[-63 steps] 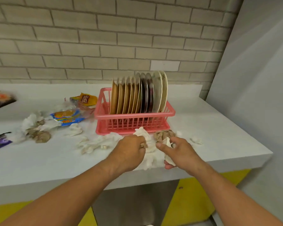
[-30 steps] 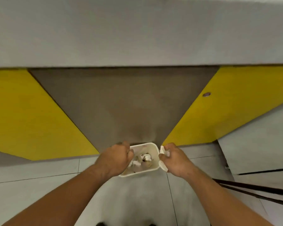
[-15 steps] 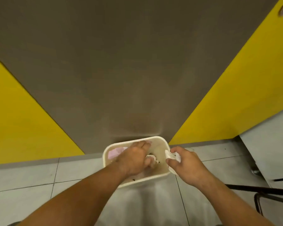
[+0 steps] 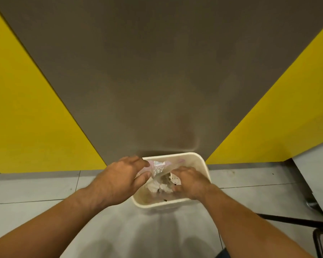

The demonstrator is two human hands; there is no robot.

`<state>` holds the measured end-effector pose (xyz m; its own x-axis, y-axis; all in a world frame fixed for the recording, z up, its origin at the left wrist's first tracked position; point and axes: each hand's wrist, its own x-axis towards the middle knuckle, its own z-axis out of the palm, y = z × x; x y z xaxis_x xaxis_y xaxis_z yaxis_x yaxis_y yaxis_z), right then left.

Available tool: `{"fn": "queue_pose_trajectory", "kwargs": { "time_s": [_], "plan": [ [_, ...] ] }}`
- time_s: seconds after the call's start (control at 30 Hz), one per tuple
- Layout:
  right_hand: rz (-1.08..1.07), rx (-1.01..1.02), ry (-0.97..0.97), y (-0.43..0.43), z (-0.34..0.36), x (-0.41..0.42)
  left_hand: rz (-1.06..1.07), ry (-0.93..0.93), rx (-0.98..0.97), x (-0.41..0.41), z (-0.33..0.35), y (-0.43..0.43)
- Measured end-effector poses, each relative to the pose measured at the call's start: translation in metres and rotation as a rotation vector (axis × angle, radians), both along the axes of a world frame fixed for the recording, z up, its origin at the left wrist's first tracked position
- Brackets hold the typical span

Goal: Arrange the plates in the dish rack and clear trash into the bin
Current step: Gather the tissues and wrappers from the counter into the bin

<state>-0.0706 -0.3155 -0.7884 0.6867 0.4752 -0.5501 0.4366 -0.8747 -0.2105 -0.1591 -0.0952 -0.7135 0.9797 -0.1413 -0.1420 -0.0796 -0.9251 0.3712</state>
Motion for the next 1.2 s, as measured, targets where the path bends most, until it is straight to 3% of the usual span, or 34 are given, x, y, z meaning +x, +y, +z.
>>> {"fn": "queue_pose_trajectory", "kwargs": {
  "time_s": [0.23,0.83,1.0,1.2],
  "plan": [
    [-0.135,0.188,-0.064,-0.008,0.076,0.01,0.017,0.049,-0.06,0.009,0.052,-0.001],
    [-0.061,0.32,-0.144,0.017,0.551,-0.025,-0.02,-0.013,-0.101,-0.002,0.486,0.01],
    [-0.102,0.396,-0.208,0.01,0.628,-0.029,-0.069,-0.077,-0.124,-0.005,0.558,0.01],
    [-0.165,0.451,-0.352,-0.017,0.676,-0.015,-0.091,-0.183,-0.172,0.018,0.597,-0.008]
  ]
}}
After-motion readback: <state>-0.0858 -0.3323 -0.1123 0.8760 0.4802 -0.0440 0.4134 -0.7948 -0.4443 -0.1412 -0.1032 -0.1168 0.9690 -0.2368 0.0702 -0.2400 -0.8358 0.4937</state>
